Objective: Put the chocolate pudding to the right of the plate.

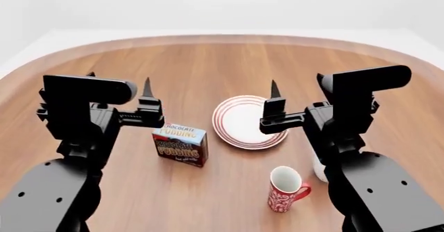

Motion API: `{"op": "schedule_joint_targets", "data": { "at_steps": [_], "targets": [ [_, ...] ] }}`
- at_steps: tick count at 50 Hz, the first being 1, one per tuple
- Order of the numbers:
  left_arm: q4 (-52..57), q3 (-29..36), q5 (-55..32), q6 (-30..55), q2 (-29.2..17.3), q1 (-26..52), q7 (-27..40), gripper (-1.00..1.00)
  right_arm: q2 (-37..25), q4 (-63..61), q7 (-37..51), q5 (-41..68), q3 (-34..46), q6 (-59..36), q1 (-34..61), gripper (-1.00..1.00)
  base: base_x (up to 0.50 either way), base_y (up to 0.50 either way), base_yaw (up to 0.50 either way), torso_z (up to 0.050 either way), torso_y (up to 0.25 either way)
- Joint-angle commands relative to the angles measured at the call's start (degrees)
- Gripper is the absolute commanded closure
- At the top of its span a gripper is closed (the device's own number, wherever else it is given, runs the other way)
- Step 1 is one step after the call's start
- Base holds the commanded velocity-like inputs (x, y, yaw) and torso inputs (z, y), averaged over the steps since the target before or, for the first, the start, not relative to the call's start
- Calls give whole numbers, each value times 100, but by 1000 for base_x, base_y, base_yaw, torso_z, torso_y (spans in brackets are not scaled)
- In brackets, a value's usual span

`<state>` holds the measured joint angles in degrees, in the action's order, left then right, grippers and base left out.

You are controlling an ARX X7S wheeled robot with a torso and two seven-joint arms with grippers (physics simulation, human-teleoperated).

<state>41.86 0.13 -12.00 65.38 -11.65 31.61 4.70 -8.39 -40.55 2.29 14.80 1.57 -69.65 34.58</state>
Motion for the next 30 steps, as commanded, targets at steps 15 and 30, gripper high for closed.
{"op": "schedule_joint_targets", "data": {
  "at_steps": [15,30],
  "targets": [
    [7,-99,-63,-5,-99,18,49,-100,-153,138,110,-31,263,165,-39,-100,500,31,0,0,1],
    [37,-117,-122,30,-138,26,65,-100,-122,143,107,121,158,-5,74,-100,500,18,0,0,1]
  ]
}}
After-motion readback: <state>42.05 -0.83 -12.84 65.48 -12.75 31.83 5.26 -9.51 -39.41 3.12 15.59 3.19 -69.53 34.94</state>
